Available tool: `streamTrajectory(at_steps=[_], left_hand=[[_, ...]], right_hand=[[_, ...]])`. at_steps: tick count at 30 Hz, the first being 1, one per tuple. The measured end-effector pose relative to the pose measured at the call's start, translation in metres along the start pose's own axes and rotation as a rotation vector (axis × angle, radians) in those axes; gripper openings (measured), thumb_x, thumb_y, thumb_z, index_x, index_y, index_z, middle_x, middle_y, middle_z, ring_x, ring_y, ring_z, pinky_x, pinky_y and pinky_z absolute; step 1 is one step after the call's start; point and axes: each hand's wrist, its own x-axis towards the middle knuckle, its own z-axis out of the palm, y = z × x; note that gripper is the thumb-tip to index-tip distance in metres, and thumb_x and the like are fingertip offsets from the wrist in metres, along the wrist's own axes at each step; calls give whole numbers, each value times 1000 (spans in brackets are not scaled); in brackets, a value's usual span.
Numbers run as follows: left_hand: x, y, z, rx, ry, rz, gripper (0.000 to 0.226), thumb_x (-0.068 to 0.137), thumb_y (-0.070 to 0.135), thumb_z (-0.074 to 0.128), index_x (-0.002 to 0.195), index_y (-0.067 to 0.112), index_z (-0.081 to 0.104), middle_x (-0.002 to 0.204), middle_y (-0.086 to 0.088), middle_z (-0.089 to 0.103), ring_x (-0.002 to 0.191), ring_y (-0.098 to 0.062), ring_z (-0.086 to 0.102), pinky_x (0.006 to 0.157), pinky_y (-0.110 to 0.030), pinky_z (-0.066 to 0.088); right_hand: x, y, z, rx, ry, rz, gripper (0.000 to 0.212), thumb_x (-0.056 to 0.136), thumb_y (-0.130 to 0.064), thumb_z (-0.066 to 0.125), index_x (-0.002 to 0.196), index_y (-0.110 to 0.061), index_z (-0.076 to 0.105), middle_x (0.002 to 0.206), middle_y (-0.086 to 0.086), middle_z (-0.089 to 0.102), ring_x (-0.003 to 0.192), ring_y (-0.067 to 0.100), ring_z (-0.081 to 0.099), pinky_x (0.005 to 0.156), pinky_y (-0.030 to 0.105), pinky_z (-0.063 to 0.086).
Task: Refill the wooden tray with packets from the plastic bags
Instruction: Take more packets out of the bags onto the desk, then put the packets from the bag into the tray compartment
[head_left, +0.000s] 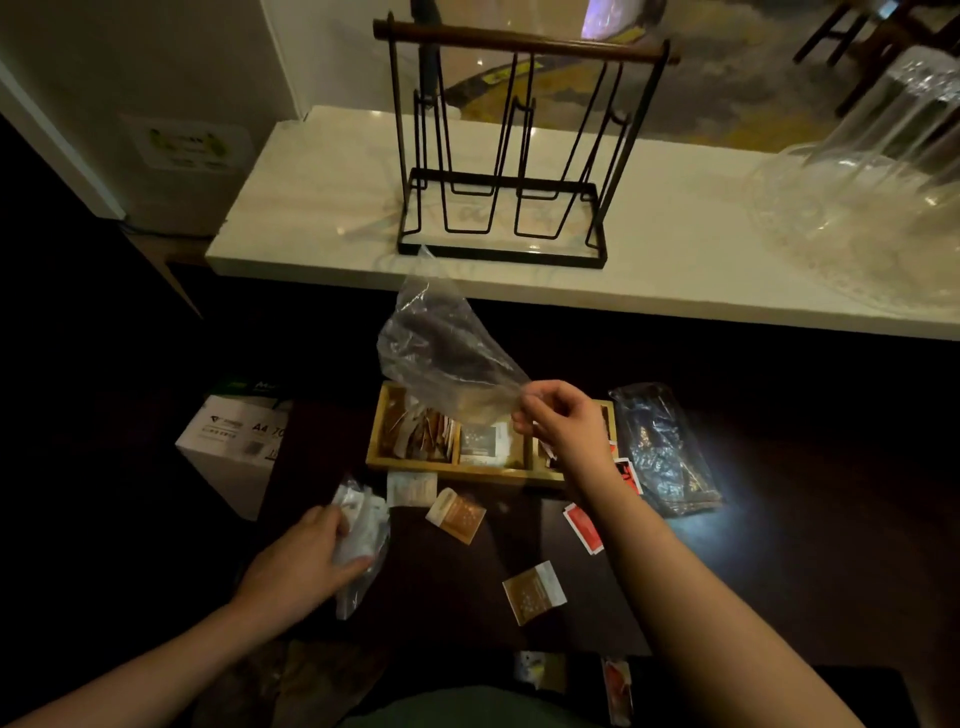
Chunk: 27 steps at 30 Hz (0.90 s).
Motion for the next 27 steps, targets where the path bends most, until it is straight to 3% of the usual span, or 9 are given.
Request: streamTrajectory(at_steps=[2, 7, 11, 16, 22, 27], left_hand=[[0, -2, 3, 50, 10, 8, 26, 83, 45, 61, 93, 30, 42, 101, 7, 50, 80, -5, 53, 60, -21, 41], [2, -10, 4, 12, 46, -32, 17, 87, 31, 57, 88, 25, 42, 89, 4, 55, 75, -10, 57, 56, -24, 39], [1, -15, 2, 24, -12, -87, 15, 89, 32, 53, 81, 23, 45, 73, 6, 58, 63, -8, 58, 52, -27, 42], [2, -6, 0, 47, -16, -78, 27, 95, 30, 42, 69, 27, 46, 66, 5, 59, 59, -5, 58, 48, -23, 38], [11, 0, -9, -2, -97, -54, 8, 87, 22, 58, 80, 23, 60, 76, 3, 65, 69, -8, 62, 63, -29, 51], [10, 12, -22, -209, -98, -48, 10, 87, 18, 63, 81, 10, 62, 76, -8, 67, 69, -19, 65, 53, -27, 50]], right_hand=[[1, 0, -12, -77, 68, 0, 9, 90, -3, 58, 94, -7, 65, 79, 9, 64, 67, 14, 60, 57, 20, 50], [-12, 6, -78, -102, 340, 16, 10, 84, -4, 65, 91, -12, 66, 74, 4, 64, 66, 17, 58, 62, 27, 50], [-32, 15, -133, -54, 585, 49, 20, 86, 3, 58, 102, -9, 61, 76, 10, 57, 58, 21, 56, 50, 19, 54], [-46, 35, -160, -132, 870, 144, 37, 84, 5, 52, 118, -8, 58, 71, 2, 58, 61, 25, 63, 69, 42, 59], [-43, 42, -154, -193, 873, 275, 44, 81, 8, 50, 120, -11, 56, 66, 4, 55, 64, 35, 64, 72, 49, 58], [-35, 62, -160, -370, 797, 436, 49, 79, -1, 55, 126, -15, 55, 89, 12, 61, 66, 37, 70, 74, 50, 59]])
